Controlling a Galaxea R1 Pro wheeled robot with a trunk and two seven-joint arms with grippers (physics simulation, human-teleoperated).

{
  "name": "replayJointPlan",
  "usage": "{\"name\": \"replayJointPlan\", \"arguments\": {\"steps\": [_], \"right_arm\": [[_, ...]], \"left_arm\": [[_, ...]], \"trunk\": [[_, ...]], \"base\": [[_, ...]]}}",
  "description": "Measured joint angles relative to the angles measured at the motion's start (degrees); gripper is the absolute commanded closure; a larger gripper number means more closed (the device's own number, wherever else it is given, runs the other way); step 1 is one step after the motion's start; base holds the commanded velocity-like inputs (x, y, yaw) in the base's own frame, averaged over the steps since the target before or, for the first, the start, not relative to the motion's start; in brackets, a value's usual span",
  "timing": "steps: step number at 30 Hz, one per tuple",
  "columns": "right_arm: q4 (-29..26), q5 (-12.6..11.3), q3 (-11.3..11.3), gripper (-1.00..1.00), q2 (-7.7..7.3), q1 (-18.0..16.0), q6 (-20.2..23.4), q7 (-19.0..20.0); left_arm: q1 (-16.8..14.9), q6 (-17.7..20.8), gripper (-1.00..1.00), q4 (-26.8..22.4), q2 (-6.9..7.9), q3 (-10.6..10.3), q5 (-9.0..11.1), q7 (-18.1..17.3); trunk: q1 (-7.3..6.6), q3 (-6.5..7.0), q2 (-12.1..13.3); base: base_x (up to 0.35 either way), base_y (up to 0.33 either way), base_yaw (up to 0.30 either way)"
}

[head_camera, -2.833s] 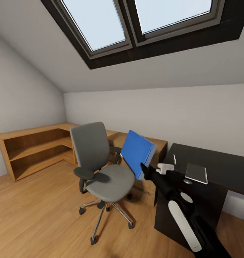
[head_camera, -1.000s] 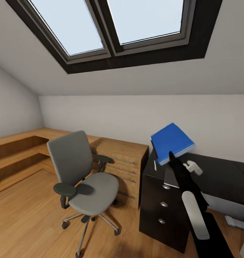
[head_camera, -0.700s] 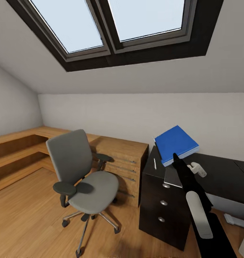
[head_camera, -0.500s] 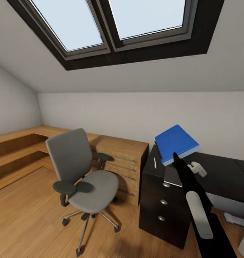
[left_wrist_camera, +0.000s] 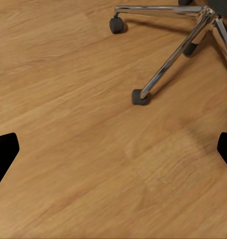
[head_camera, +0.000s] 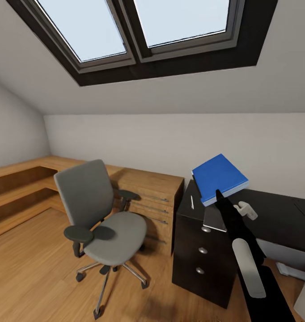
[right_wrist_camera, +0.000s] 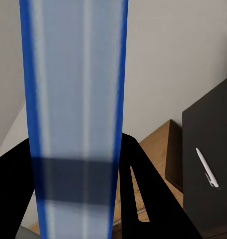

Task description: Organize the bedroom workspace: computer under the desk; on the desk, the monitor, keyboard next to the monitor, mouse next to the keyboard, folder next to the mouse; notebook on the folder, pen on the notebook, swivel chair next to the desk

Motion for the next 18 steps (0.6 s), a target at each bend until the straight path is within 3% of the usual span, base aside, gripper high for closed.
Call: {"name": "replayJointPlan", "arguments": {"steps": [10, 14, 15, 18], "right_arm": [[0.16, -0.29, -1.04, 1.0, -0.07, 0.01, 0.07, -0.05], [0.84, -4.62, -2.03, 1.0, -0.26, 0.01, 0.19, -0.16], [1.84, -6.67, -3.16, 1.0, -0.31, 0.01, 0.27, -0.19], [3.86, -9.84, -5.33, 1.0, -0.34, 0.01, 0.34, -0.13]], "left_arm": [[0.0, 0.0, -1.0, 0.0, 0.0, 0.0, 0.0, -0.06], [0.0, 0.0, -1.0, 0.0, 0.0, 0.03, 0.0, -0.07], [0.0, -0.07, -1.0, 0.0, 0.0, 0.02, 0.0, -0.08], [-0.01, -0.61, -1.0, 0.0, 0.0, -0.01, 0.0, -0.08]], "trunk": [[0.0, -0.74, 0.0], [0.0, -1.04, 0.0], [0.0, -1.11, 0.0], [-0.65, -0.79, 1.19]], "base": [[0.0, 0.0, -0.19], [0.0, 0.0, -0.2], [0.0, 0.0, -0.204], [0.0, 0.0, -0.208]]}}
